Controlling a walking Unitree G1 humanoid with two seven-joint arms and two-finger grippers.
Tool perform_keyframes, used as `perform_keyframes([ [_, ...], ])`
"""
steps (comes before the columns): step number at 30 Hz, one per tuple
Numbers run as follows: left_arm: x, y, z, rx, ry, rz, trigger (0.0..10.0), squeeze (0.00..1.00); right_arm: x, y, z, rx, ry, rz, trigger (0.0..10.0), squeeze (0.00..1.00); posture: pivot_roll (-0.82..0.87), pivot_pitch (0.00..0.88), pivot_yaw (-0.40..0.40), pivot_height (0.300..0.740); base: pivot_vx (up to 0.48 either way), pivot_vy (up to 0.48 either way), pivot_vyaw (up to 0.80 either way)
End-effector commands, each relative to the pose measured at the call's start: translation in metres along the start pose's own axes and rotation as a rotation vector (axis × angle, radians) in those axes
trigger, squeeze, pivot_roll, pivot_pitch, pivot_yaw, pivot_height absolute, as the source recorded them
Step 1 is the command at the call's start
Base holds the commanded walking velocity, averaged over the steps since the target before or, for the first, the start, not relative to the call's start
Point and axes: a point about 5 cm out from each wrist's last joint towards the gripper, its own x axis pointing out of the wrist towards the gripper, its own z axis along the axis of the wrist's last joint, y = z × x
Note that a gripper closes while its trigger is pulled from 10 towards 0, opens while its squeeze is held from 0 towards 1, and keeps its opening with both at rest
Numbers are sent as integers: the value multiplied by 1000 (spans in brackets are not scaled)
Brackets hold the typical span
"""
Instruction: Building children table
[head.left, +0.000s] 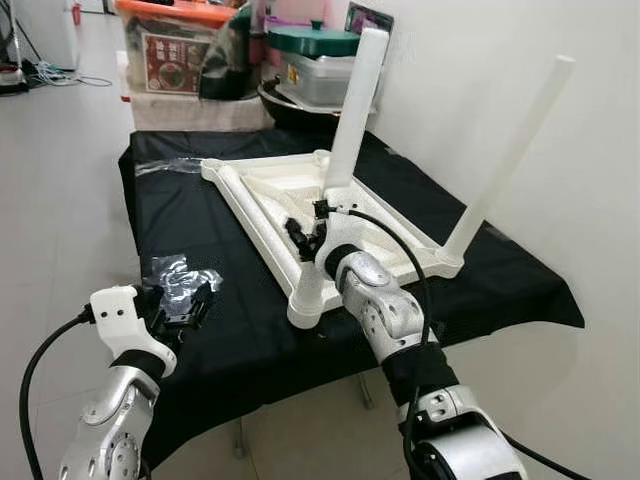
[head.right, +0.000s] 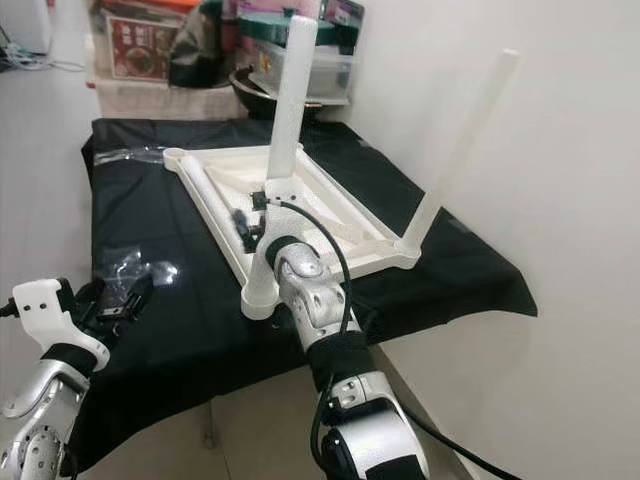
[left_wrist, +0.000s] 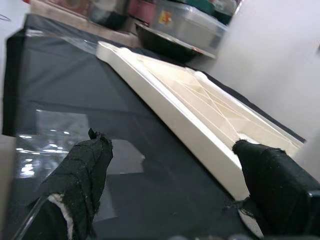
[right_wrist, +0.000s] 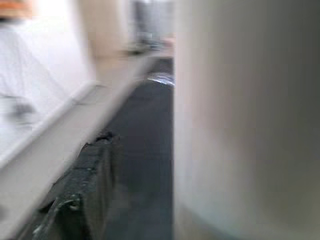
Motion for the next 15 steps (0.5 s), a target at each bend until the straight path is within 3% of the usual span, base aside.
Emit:
perform_keyframes([
  [1,1,-3,-3,-4,4,-7,10000,0,3,15,20,-74,-60,203,10000,0,177,0,-164,740,0,0,0],
  [2,1,-3,-3,-4,4,-7,10000,0,3,15,20,-74,-60,203,10000,0,177,0,-164,740,0,0,0],
  [4,1,-4,-3,-6,4,-10,10000,0,-1,19,23,-116,-68,355,10000,0,179,0,-165,740,0,0,0],
  [6,1,-4,-3,-7,4,-11,10000,0,-3,20,24,-124,-71,392,10000,0,179,0,-165,740,0,0,0],
  [9,1,-4,-2,-9,4,-14,10000,0,-7,27,9,-167,-14,586,10000,0,187,0,-168,740,0,0,0],
  [11,1,-4,-2,-9,4,-14,10000,0,-6,28,3,-172,4,603,10000,0,189,0,-170,740,0,0,0],
  [12,1,-4,-2,-10,4,-14,10000,0,-1,28,-3,-177,23,567,7255,0,195,0,-175,740,0,0,0],
  [14,1,-4,-2,-11,3,-13,10000,0,2,27,-7,-180,34,537,7255,0,195,0,-175,740,0,0,0],
  [15,1,-5,-2,-11,3,-13,10000,0,7,25,-9,-189,33,477,0,0,200,0,-178,740,0,0,0],
])
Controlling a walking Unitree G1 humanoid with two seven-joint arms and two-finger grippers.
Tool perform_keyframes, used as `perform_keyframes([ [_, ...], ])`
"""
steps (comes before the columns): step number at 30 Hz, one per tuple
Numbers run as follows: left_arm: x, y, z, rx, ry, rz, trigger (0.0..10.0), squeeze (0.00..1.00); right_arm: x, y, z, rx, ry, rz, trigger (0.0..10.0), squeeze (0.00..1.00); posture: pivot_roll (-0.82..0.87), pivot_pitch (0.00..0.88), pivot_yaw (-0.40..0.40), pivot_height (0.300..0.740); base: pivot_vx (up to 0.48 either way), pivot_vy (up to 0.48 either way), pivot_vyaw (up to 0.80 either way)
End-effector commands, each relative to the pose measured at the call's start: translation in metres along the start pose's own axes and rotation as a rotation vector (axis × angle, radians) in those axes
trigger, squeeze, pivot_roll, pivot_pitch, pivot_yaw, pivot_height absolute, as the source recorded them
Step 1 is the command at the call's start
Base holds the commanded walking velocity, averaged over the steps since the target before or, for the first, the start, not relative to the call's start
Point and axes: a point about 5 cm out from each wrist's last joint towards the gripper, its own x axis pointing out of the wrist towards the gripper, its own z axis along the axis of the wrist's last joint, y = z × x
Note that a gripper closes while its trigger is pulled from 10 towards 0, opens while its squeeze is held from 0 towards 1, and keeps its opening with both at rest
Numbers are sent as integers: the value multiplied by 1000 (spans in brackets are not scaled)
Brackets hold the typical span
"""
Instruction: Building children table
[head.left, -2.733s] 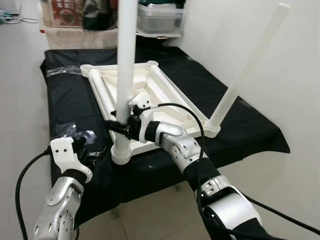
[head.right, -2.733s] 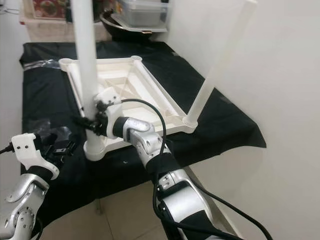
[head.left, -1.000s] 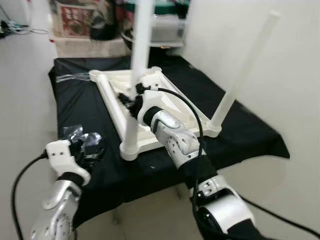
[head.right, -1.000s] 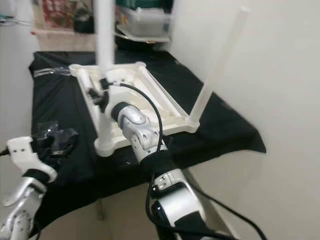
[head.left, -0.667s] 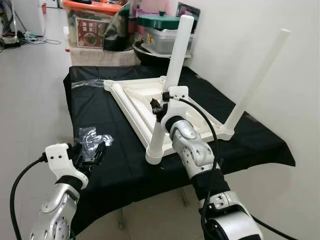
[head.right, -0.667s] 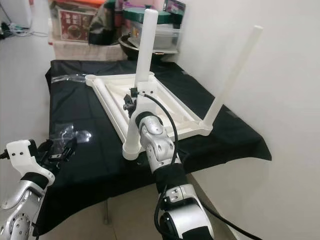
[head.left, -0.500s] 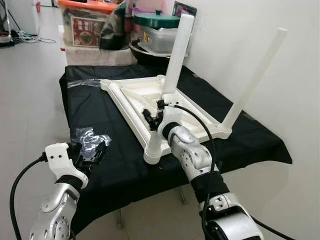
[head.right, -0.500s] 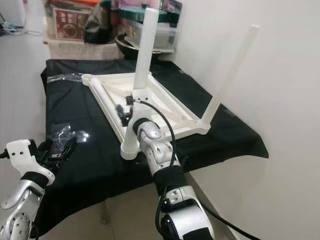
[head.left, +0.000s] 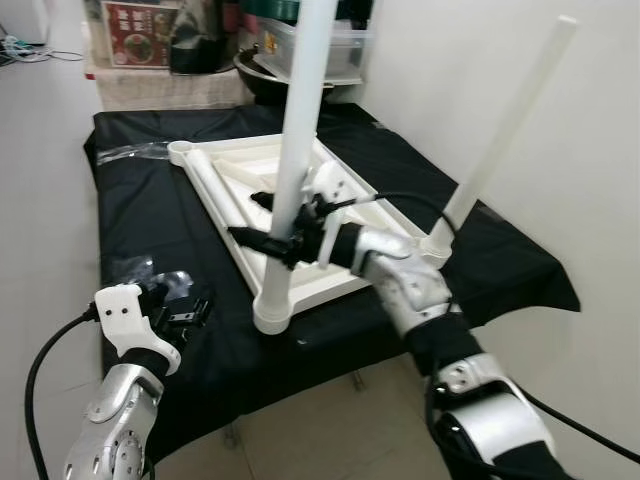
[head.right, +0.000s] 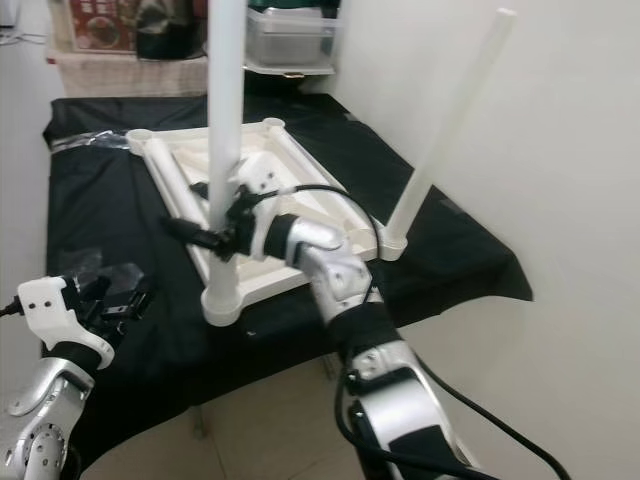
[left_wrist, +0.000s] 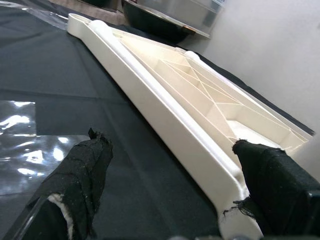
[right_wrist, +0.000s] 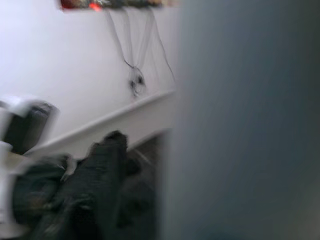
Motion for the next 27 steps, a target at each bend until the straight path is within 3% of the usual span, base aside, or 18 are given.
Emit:
perform_keyframes([
  [1,-2,-2,-3,-10,6,0,10000,0,5,-10,2,-1,7,-152,0,0,200,0,-178,740,0,0,0],
  [4,-2,-2,-3,-10,6,2,10000,0,6,-18,2,27,0,-267,0,0,200,0,-178,740,0,0,0],
  [5,-3,-2,-2,-10,5,3,10000,0,0,-33,-3,68,58,-485,0,0,194,0,-177,740,0,0,0],
  [6,-3,-2,-2,-10,5,3,10000,0,0,-33,-3,68,58,-485,0,0,194,0,-177,740,0,0,0],
  [7,-3,-2,-2,-11,4,3,10000,0,-19,-51,-13,113,117,-769,0,0,188,0,-176,740,0,0,0],
  [8,-3,-2,-2,-11,4,3,10000,0,-19,-51,-13,113,117,-769,0,0,188,0,-176,740,0,0,0],
  [9,-3,-2,-2,-12,3,3,10000,0,-37,-60,-22,148,157,-979,0,0,187,0,-171,740,0,0,0],
  [10,-3,-2,-2,-12,3,3,10000,0,-37,-60,-22,148,157,-979,0,0,187,0,-171,740,0,0,0],
  [11,-4,-2,-1,-12,2,2,10000,0,-50,-60,-30,170,174,-1124,0,0,183,0,-166,740,0,0,0],
  [13,-4,-2,-1,-12,3,1,10000,0,-54,-53,-34,187,166,-1175,0,0,183,0,-165,740,0,0,0],
  [16,-4,-2,-1,-11,4,-1,10000,0,-41,-36,-37,190,183,-1061,0,0,178,0,-161,740,0,0,0],
  [17,-4,-1,-1,-10,4,-1,10000,0,-22,-16,-38,192,186,-887,2118,0,167,0,-152,740,0,0,0],
  [18,-4,-1,-1,-10,4,-1,10000,0,-22,-16,-38,192,186,-887,2118,0,167,0,-152,740,0,0,0],
  [19,-3,-1,-1,-9,5,-2,10000,0,-4,6,-33,164,160,-642,10000,0,168,0,-153,740,0,0,0],
  [20,-3,-1,-1,-8,5,-2,10000,0,7,20,-26,136,119,-470,10000,0,173,0,-160,740,0,0,0],
  [25,-2,0,-1,-7,5,-2,10000,0,13,28,-19,104,71,-346,10000,0,173,0,-160,740,0,0,0],
  [26,-3,-1,-1,-7,3,2,10000,0,13,19,-8,60,46,-317,10000,1000,186,0,-172,740,0,0,0],
  [27,-3,-1,-1,-7,3,2,10000,0,13,19,-8,60,46,-317,10000,1000,186,0,-172,740,0,0,0],
])
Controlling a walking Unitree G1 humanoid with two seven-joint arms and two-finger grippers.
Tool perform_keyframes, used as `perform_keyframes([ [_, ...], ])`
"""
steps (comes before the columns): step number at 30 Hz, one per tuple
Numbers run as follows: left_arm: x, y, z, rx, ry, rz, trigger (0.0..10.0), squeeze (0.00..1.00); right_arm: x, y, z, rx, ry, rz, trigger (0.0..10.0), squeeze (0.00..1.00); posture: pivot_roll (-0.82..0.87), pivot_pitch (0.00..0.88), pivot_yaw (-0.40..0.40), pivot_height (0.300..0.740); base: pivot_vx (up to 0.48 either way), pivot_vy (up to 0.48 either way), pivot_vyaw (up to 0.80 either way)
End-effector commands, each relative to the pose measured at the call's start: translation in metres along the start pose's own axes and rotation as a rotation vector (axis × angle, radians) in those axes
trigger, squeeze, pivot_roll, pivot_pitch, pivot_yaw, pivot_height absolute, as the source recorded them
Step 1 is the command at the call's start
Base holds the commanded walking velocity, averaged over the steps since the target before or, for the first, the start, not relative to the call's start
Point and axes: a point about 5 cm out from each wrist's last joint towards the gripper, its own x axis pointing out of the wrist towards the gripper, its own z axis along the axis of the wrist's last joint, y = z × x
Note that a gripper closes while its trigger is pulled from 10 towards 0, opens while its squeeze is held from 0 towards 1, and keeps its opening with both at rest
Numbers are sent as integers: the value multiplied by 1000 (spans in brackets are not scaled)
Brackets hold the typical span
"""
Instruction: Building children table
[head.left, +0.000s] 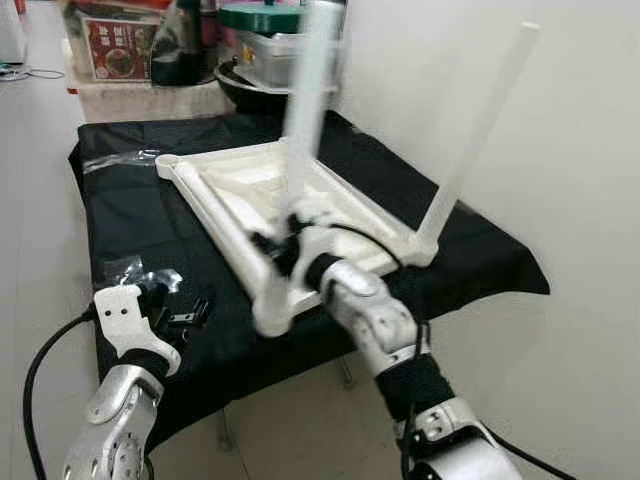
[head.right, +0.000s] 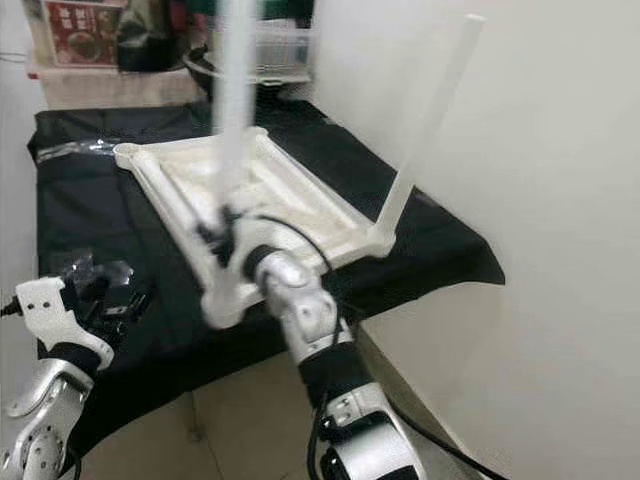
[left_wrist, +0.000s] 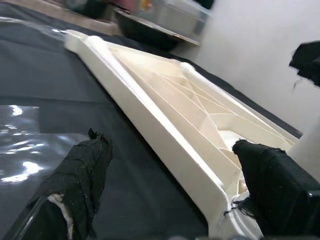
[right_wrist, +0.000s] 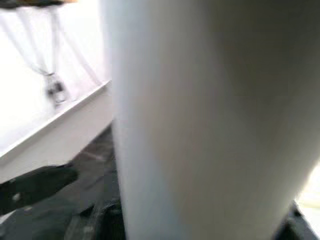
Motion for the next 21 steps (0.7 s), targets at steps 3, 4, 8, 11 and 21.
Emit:
perform_keyframes([
  [3,-3,-1,-3,-6,5,11,10000,0,4,-12,35,-77,-81,137,10000,0,188,0,-175,740,0,0,0],
  [4,-3,-1,-3,-6,5,11,10000,0,4,-12,35,-77,-81,137,10000,0,188,0,-175,740,0,0,0],
  [8,-2,-1,-3,-9,4,11,10000,0,-3,-11,46,-169,-122,318,10000,0,192,0,-182,740,0,0,0],
  [11,-1,-2,-4,-12,4,10,10000,0,-3,-10,41,-157,-102,355,10000,0,197,0,-187,740,0,0,0],
  [21,-2,-3,-5,-20,3,7,10000,0,8,-53,5,97,43,-317,0,0,194,0,-185,740,0,0,0],
])
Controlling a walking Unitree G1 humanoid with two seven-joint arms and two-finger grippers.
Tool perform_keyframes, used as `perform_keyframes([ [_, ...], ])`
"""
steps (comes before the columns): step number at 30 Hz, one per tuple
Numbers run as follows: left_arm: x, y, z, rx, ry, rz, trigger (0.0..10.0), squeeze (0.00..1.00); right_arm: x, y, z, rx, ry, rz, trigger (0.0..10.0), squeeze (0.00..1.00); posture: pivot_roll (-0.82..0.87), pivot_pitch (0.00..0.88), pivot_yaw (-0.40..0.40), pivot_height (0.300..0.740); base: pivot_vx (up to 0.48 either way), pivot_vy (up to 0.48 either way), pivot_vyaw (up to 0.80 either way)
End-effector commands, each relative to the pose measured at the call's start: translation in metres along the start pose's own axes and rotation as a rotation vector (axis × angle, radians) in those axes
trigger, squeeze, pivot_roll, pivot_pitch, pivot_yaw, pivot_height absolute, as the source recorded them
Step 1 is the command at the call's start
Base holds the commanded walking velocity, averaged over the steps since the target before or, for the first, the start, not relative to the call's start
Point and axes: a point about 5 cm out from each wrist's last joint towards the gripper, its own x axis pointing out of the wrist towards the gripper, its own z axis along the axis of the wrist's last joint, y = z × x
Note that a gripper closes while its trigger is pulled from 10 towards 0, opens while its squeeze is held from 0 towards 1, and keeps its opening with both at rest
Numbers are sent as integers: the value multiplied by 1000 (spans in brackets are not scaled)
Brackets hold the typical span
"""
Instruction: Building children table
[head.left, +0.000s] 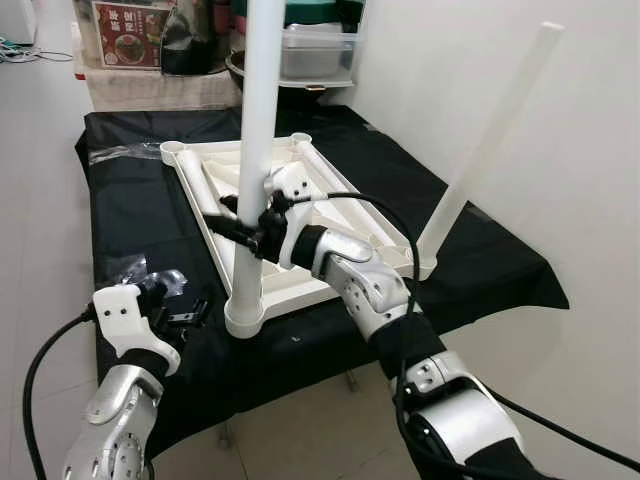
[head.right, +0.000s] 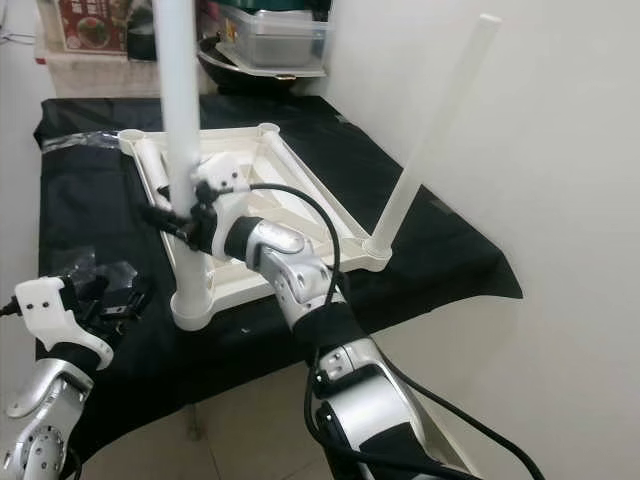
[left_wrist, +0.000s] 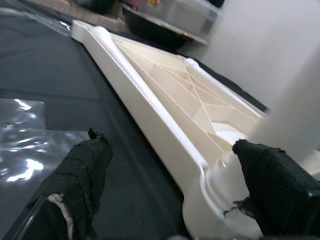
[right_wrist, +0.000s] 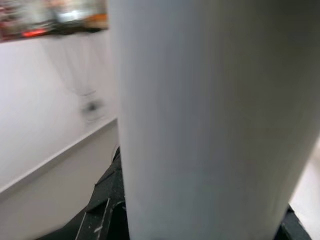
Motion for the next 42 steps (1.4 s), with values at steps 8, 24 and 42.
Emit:
perform_keyframes([
  [8,-2,-1,-2,-15,2,1,10000,0,-64,-79,-60,62,243,-909,0,0,184,0,-181,740,0,0,0],
  [24,-1,0,-2,-11,2,2,10000,0,-24,-10,-13,105,5,79,10000,0,174,0,-173,740,0,0,0],
  [42,-2,0,-1,-13,-3,8,10000,0,-31,-53,-50,38,147,-347,0,0,187,0,-182,740,0,0,0],
])
